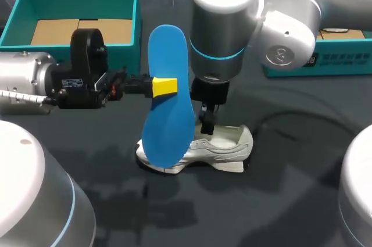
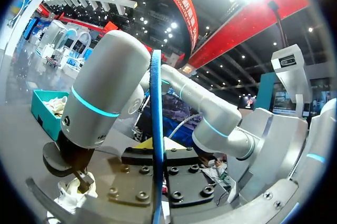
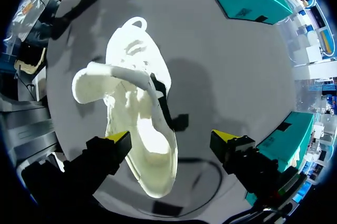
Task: Take the shoe out of the shoebox, open the shoe tongue, remove and reinsert the insole, then place the shoe into the shoebox
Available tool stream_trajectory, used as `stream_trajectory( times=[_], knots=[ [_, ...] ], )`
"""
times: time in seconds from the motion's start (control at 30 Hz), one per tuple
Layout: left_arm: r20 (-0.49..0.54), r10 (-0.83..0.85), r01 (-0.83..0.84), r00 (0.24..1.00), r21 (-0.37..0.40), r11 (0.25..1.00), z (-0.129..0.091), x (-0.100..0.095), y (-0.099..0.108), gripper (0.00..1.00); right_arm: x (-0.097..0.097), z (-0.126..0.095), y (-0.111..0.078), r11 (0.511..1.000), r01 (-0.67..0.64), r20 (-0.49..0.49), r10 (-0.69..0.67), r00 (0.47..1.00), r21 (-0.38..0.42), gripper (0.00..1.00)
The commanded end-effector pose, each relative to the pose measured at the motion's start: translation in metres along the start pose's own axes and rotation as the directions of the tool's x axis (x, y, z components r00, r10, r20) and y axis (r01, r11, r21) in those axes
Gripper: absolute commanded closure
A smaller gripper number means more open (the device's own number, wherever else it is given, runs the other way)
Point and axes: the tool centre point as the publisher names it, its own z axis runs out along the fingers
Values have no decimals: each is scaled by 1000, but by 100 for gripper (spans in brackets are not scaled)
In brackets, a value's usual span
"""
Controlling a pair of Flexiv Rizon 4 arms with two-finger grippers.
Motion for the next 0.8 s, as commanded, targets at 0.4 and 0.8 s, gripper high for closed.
stream_trajectory(
  times=[0.4,0.8],
  knots=[
    [-2,1,-1,1000,3,1000,2,-2,1,100,-4,50,-1,1000,3,-20,-3,1000,2,17],
    [-2,1,-1,1000,3,1000,2,-2,1,100,1,73,-4,999,18,-66,-15,998,39,63]
  ],
)
